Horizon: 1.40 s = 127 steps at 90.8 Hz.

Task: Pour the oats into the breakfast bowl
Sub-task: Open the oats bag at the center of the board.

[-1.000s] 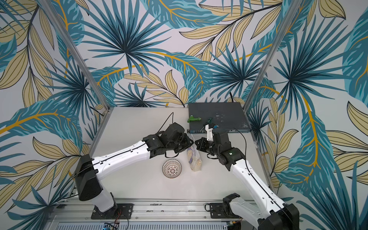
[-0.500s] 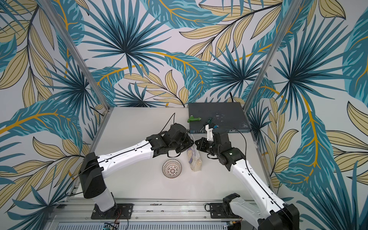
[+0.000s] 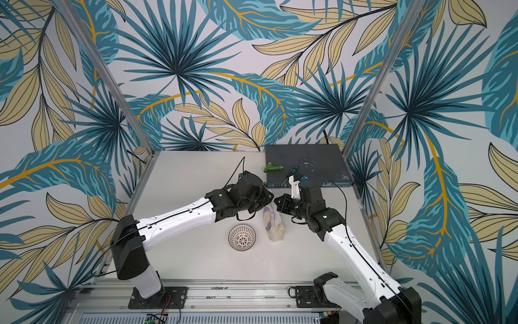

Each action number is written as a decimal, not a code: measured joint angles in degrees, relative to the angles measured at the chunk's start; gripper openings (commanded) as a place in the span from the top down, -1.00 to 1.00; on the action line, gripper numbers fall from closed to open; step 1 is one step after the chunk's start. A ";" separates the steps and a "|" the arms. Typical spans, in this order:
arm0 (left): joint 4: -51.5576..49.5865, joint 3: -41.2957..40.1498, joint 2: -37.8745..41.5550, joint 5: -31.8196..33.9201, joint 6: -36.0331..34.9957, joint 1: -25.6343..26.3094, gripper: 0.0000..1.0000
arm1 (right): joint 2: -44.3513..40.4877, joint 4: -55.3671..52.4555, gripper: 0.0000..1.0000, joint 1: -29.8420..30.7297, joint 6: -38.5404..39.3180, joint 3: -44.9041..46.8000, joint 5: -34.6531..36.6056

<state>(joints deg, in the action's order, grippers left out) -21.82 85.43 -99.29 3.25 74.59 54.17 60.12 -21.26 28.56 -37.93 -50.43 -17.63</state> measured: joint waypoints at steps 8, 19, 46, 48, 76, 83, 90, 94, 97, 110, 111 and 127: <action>0.33 0.00 0.00 0.00 0.00 0.00 0.45 | 0.00 0.00 1.00 0.00 0.00 0.00 0.00; 0.24 0.00 0.00 0.00 0.04 0.00 0.53 | 0.00 0.00 1.00 0.00 0.00 0.00 0.02; 0.11 -0.31 0.00 -0.07 0.04 0.00 0.59 | 0.00 -0.02 1.00 0.00 0.00 0.00 0.02; 0.11 -0.31 0.00 -0.17 0.02 0.00 0.59 | 0.00 0.00 1.00 0.00 0.00 0.00 0.02; -0.92 -0.20 0.00 -0.74 -0.02 0.00 0.90 | -0.07 -0.09 1.00 0.00 0.39 0.00 0.44; -1.92 0.39 -0.02 -0.87 -0.74 0.00 1.00 | -0.22 -0.39 1.00 0.00 0.76 -0.04 1.20; -4.26 2.14 -0.17 -0.85 -1.22 0.00 1.00 | -0.42 -1.64 1.00 0.00 1.42 -0.68 3.17; -5.03 3.13 -0.17 -0.83 -1.81 0.00 1.00 | -0.44 -3.06 1.00 0.00 2.01 -1.44 5.03; -5.51 3.91 -0.17 -0.76 -2.23 0.00 1.00 | -0.44 -4.20 1.00 0.04 2.40 -2.10 6.51; -8.85 8.00 -0.33 -0.92 -3.91 0.00 1.00 | -0.35 -11.30 1.00 0.04 4.37 -5.90 15.06; -9.18 8.41 -0.39 -0.92 -4.02 0.00 1.00 | -0.33 -11.98 1.00 0.04 4.55 -6.25 15.82; -11.74 13.25 -0.94 -1.92 -5.57 0.00 1.00 | -0.33 -18.38 1.00 0.02 6.51 -9.25 23.34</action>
<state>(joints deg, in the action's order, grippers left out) -33.56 98.67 -100.22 1.32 69.01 54.17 59.79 -39.64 28.58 -31.42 -59.68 5.72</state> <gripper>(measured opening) 0.053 0.059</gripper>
